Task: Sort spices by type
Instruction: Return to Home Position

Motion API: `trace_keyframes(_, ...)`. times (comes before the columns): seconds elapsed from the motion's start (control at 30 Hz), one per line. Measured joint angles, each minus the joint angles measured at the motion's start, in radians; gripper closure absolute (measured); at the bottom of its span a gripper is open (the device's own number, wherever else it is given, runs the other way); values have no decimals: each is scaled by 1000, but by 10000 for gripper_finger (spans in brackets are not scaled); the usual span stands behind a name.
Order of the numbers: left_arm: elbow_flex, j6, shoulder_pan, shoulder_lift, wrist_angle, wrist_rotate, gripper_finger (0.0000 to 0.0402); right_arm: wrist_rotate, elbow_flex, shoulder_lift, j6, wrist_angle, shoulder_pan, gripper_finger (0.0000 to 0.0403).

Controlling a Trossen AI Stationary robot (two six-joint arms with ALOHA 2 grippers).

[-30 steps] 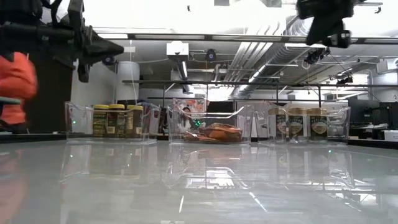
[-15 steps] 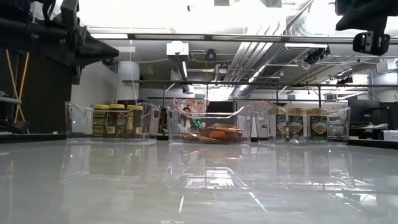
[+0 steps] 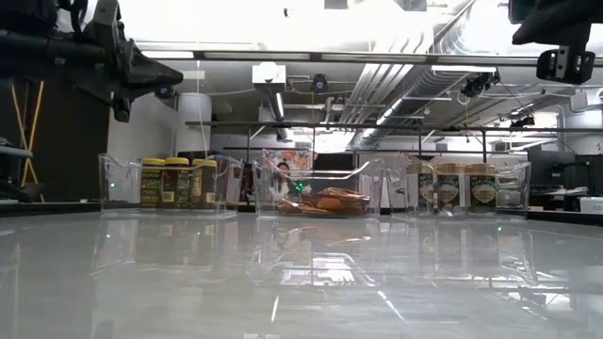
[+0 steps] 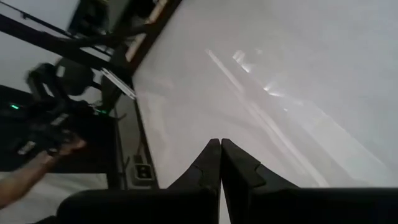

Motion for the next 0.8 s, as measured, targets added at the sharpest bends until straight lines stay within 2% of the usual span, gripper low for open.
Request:
trace_keyframes(0.1, -18, -32, 5, 0, 8, 13, 401, 0, 0, 0, 6, 48, 0, 403)
trace_keyframes(0.17, -70, -63, -9, -2, 69, 18, 401, 0, 0, 0, 4, 89, 0, 403)
trace_keyframes(0.23, -77, -80, -29, -2, 50, 3, 401, 1, 0, 0, 3, 115, 0, 403)
trace_keyframes(0.37, -76, -21, -51, -11, 59, -58, 401, 35, 0, 0, -11, 137, 0, 403)
trace_keyframes(0.53, -76, -5, -52, -12, 1, -61, 401, 67, 0, 0, -81, 149, -1, 403)
trace_keyframes(0.67, -76, 10, -52, -11, -52, -61, 401, 146, -1, 0, -151, 150, 0, 403)
trace_keyframes(0.8, -76, 10, -52, -11, -80, -62, 401, 184, -82, -17, -213, 275, 0, 403)
